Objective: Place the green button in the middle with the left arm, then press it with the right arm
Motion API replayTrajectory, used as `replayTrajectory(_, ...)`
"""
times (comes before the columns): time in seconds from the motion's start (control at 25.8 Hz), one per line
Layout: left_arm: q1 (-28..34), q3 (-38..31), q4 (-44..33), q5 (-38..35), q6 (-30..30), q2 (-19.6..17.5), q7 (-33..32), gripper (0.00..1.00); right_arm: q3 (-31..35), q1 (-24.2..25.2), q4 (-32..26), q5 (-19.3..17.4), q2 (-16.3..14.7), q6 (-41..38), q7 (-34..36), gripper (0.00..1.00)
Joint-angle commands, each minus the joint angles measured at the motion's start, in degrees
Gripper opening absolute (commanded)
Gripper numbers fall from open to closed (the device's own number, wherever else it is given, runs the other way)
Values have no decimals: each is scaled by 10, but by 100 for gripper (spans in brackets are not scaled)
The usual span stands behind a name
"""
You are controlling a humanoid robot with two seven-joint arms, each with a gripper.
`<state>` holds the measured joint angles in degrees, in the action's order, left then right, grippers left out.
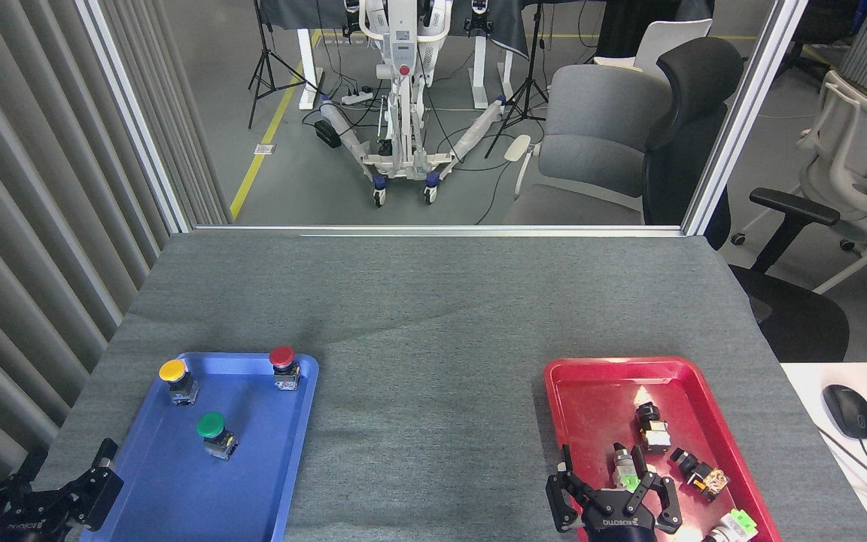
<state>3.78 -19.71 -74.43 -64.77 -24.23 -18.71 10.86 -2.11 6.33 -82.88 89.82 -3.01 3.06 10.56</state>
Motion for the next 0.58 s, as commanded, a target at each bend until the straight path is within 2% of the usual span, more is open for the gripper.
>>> replayTrajectory(0.0,-1,5,4,-3,2,0,-2,99,0,0,0,0,0,0,0,100)
replayTrajectory(0.27,-47,109,68,-120,4,7,2,98,0,0,0,0,3,1,0,100)
replayTrajectory(0.43,-82,166,97,-123,23,15,4,98,0,0,0,0,5,1,0,100)
replayTrajectory(0.54,-101,182,125,-122,17,19,0,98,-1,0,0,0,5,1,0,100)
